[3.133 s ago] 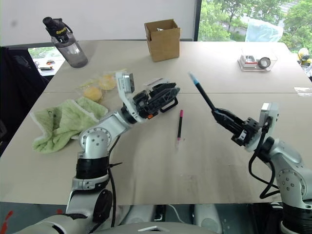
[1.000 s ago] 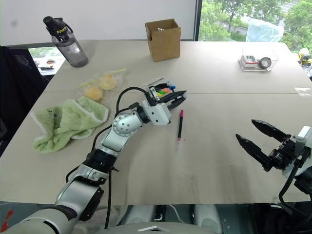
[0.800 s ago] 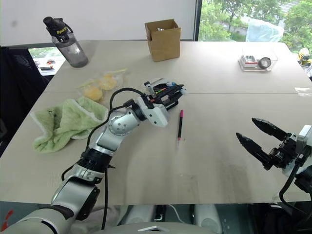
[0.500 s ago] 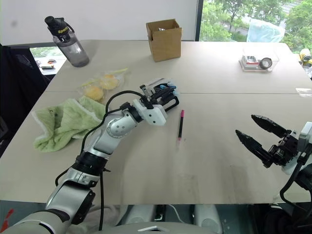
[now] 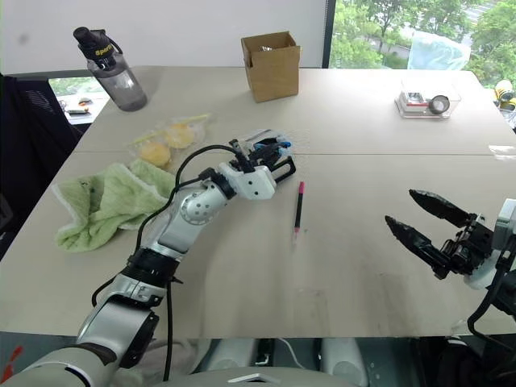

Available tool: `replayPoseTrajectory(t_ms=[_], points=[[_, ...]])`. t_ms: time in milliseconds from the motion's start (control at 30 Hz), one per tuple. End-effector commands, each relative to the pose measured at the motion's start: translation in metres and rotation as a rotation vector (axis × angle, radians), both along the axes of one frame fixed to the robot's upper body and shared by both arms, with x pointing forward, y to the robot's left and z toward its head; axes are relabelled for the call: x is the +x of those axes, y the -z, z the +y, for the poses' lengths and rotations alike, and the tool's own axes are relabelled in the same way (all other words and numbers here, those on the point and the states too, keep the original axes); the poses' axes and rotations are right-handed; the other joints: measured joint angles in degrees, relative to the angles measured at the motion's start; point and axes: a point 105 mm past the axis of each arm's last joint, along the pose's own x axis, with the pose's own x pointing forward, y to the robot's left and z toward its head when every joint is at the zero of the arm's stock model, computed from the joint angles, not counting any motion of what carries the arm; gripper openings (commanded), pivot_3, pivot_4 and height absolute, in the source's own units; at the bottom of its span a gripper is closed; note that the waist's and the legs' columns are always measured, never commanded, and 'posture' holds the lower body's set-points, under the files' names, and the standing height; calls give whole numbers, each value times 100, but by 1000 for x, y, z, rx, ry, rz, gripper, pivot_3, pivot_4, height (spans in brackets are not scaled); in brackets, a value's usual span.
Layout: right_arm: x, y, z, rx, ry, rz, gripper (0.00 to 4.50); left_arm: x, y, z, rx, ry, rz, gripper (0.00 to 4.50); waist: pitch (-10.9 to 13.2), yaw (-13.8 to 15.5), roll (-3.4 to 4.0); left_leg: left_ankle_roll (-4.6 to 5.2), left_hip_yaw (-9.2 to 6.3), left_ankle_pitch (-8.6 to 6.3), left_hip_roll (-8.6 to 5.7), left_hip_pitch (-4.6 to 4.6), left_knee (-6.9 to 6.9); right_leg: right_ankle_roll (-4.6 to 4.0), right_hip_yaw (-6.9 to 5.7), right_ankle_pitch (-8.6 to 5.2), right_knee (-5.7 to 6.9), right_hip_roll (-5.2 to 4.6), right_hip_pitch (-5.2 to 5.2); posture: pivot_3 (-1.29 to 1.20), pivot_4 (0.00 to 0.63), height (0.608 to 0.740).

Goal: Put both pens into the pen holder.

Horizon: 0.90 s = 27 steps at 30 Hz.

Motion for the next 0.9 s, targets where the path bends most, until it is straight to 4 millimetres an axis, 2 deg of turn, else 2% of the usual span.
replayPoseTrajectory(t_ms=[33,67,233,367,467,533,633,733,833,867,900], points=[[-1,-11,1,-10,-7,-45,3694,2,-13,-1,-23,11,-36,0,0,0,0,0,-1,0,0,0,0,0,-1,0,0,0,0,0,150,736],[-1,-11,1,-10,-7,-45,3748,1,-12,-1,-29,21,-27,907,0,0,0,0,0,0,0,0,0,0,-1,0,0,0,0,0,150,736],[0,-11,3,-15,-12,-41,3748,5,-12,5,-29,-10,-34,2993,0,0,0,0,-1,0,0,0,0,0,-1,0,1,-1,0,0,150,736],[2,-5,11,-14,-23,-2,3748,11,-14,12,-45,-45,-24,4483,0,-1,0,0,-1,0,0,2,0,0,-1,0,4,-1,0,0,150,736],[9,17,30,-89,-25,84,3748,10,-25,11,-167,-1,35,4483,0,-9,0,-1,-1,0,1,1,0,0,-1,0,5,-1,-1,0,150,736],[14,28,46,-104,-27,108,3748,3,-37,6,-332,98,124,4483,0,-8,-1,-2,-2,1,3,0,1,0,-3,0,5,-23,-2,0,150,736],[23,39,72,-118,-19,119,3748,-10,-44,1,-503,258,312,4483,0,-11,-1,-11,-1,7,3,-2,6,0,-10,0,8,-30,-4,0,150,736],[40,62,90,-251,53,137,3748,-26,-31,4,-526,391,585,4483,-2,-76,-2,-33,0,19,2,0,7,0,-8,0,9,-23,-6,0,150,736],[54,68,105,-260,103,136,3748,-46,-28,18,-480,463,777,4483,-1,-156,-2,-43,-3,25,6,1,7,-1,-6,-1,14,7,-9,0,150,736],[58,68,110,-263,119,127,4138,-53,-29,25,-449,472,824,4500,0,-155,-3,-45,-6,26,7,0,6,-1,-6,-1,17,11,-10,0,150,736],[61,68,115,-267,135,123,4270,-57,-29,32,-420,471,859,4500,0,-156,-3,-46,-10,27,7,-1,6,-1,-7,-1,18,14,-11,0,150,736]])
